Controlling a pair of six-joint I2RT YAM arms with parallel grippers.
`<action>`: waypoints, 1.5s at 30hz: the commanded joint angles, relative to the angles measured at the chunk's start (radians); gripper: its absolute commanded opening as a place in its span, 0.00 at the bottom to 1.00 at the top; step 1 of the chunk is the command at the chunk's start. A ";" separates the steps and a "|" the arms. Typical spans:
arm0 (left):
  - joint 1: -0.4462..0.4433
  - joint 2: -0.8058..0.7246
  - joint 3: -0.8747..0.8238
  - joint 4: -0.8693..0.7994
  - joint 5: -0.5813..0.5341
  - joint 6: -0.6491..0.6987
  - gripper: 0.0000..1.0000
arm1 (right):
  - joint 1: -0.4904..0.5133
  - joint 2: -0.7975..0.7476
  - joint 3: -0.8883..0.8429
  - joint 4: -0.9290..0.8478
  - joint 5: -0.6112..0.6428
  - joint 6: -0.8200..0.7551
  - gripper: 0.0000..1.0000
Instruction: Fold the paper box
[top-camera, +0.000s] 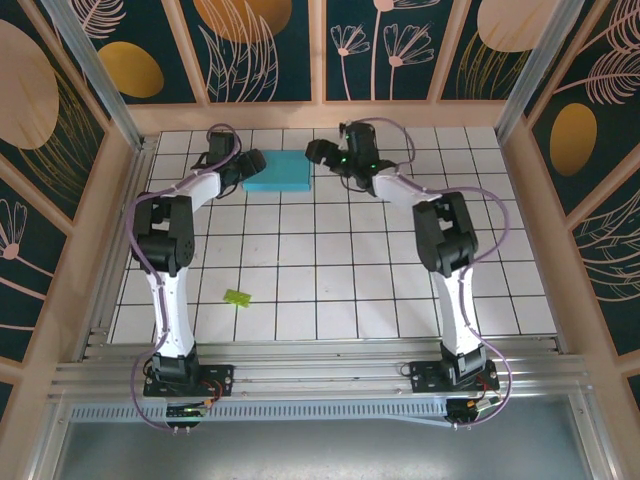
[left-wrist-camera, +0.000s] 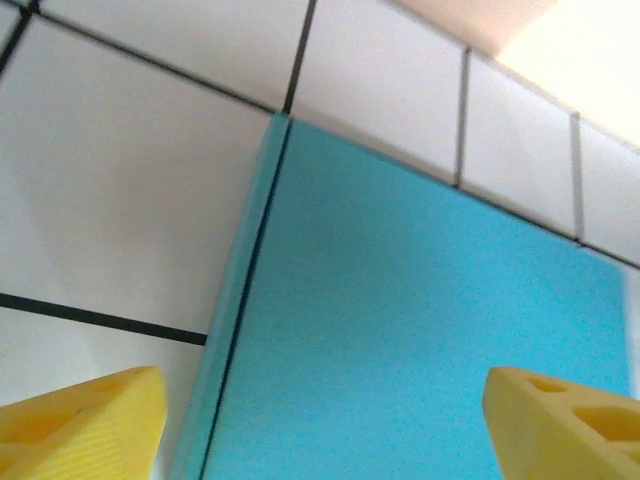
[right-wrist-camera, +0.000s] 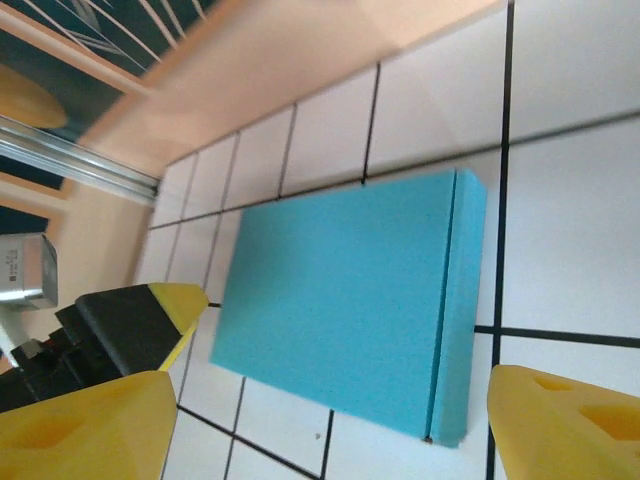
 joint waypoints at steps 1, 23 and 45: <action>-0.001 -0.166 -0.054 0.011 0.008 -0.001 0.84 | -0.039 -0.176 -0.079 -0.011 -0.023 -0.092 0.83; -0.003 -1.256 -1.128 0.263 -0.314 0.153 0.99 | -0.280 -1.217 -1.236 0.313 0.555 -0.540 0.99; -0.001 -1.045 -1.421 0.947 -0.478 0.506 0.99 | -0.529 -0.607 -1.553 1.371 0.216 -0.544 0.99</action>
